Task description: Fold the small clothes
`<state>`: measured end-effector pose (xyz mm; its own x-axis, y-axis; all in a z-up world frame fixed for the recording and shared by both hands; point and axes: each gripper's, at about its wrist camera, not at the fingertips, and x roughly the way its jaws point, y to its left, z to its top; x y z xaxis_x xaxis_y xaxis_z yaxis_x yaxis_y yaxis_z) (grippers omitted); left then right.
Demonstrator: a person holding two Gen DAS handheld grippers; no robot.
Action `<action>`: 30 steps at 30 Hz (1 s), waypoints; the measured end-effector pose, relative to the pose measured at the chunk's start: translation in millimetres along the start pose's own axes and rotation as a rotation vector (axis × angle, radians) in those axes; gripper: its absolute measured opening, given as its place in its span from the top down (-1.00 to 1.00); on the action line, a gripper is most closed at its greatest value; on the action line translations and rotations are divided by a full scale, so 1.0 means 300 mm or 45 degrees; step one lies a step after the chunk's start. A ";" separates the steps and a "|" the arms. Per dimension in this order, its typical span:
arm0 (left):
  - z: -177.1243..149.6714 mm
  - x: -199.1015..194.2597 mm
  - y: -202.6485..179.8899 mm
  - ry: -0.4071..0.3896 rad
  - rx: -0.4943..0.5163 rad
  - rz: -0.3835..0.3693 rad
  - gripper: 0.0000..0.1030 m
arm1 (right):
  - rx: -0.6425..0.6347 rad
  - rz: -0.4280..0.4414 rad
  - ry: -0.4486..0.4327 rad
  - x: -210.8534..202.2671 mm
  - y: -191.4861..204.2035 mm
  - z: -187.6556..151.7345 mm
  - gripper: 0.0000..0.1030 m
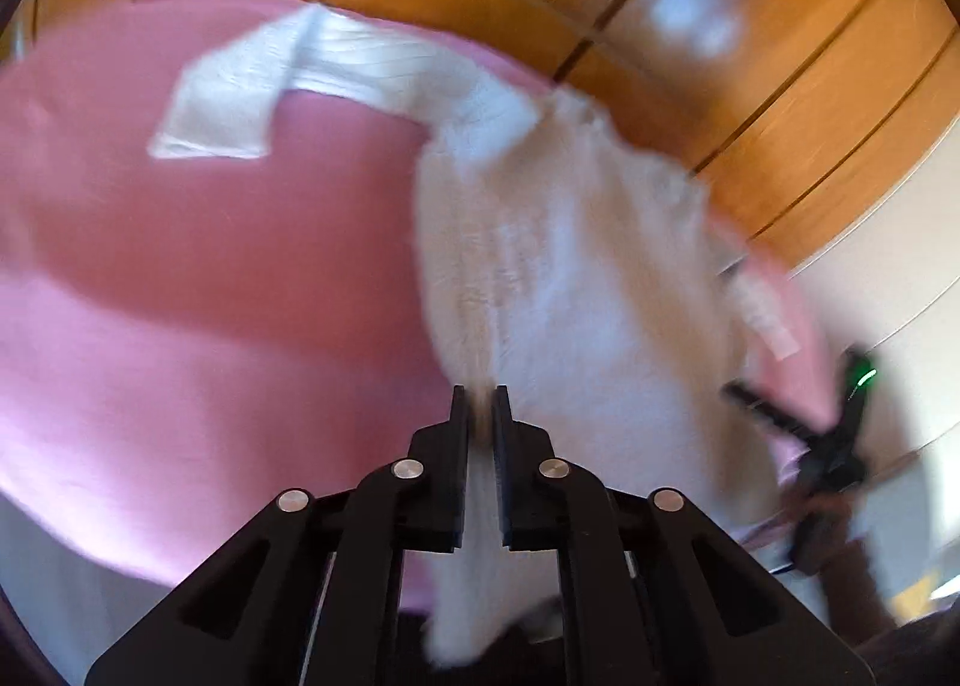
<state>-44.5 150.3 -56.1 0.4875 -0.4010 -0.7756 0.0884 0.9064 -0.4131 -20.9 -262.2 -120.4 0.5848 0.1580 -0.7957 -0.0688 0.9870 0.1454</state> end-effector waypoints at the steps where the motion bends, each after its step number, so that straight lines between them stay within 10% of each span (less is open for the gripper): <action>1: -0.005 0.012 0.021 0.026 -0.001 0.088 0.79 | -0.006 -0.009 0.005 0.013 -0.002 -0.005 0.04; 7: 0.100 -0.002 0.228 -0.096 -0.246 0.267 0.49 | -0.029 -0.042 -0.024 0.004 -0.002 -0.028 -0.02; 11: 0.239 0.015 0.229 -0.204 -0.172 0.462 -0.46 | -0.041 -0.109 -0.024 -0.028 0.014 -0.030 -0.12; 19: 0.468 0.271 0.253 -0.116 -0.006 0.777 -0.48 | -0.055 -0.340 -0.347 -0.226 0.069 0.026 -0.59; 21: 0.498 0.327 0.274 -0.081 -0.006 0.816 -0.18 | -0.075 -0.374 -0.433 -0.269 0.090 0.041 -0.64; 22: 0.508 0.351 0.295 -0.063 -0.004 0.816 0.42 | -0.083 -0.371 -0.448 -0.275 0.098 0.044 -0.69; 24: 0.525 0.348 0.320 -0.069 -0.033 0.807 0.81 | -0.107 -0.323 -0.442 -0.263 0.119 0.059 -0.70; 30: 0.546 0.079 0.421 -0.236 -0.123 0.756 0.86 | -0.211 -0.167 -0.308 -0.124 0.221 0.066 -0.70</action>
<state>120.3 277.0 -48.4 0.5723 0.2048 -0.7940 -0.3183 0.9479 0.0151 -31.2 -203.2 -69.6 0.7713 0.0366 -0.6355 -0.0989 0.9931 -0.0629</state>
